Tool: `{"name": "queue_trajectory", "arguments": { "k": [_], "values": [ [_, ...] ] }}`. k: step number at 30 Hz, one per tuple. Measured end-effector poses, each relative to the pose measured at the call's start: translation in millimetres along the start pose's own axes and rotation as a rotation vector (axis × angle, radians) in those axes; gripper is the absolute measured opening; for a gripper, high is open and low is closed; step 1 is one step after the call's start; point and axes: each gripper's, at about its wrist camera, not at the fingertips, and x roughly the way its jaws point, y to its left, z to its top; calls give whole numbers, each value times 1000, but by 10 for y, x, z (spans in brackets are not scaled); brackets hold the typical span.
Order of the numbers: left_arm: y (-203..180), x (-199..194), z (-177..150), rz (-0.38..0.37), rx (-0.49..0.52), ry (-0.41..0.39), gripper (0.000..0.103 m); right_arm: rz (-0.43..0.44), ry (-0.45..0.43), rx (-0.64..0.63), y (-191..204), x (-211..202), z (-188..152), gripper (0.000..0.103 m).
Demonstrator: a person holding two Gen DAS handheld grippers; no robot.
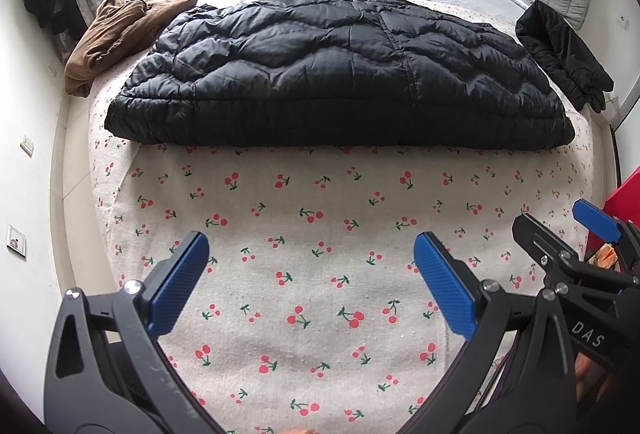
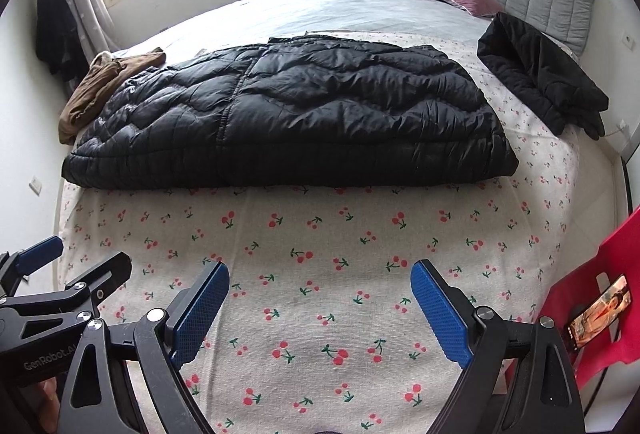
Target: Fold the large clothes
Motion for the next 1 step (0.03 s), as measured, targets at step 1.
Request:
{"name": "queue_trajectory", "arguments": {
  "k": [1],
  "values": [
    [0, 16, 0, 0, 0, 1, 102, 0, 2, 1, 0, 14, -5, 93]
  ]
}}
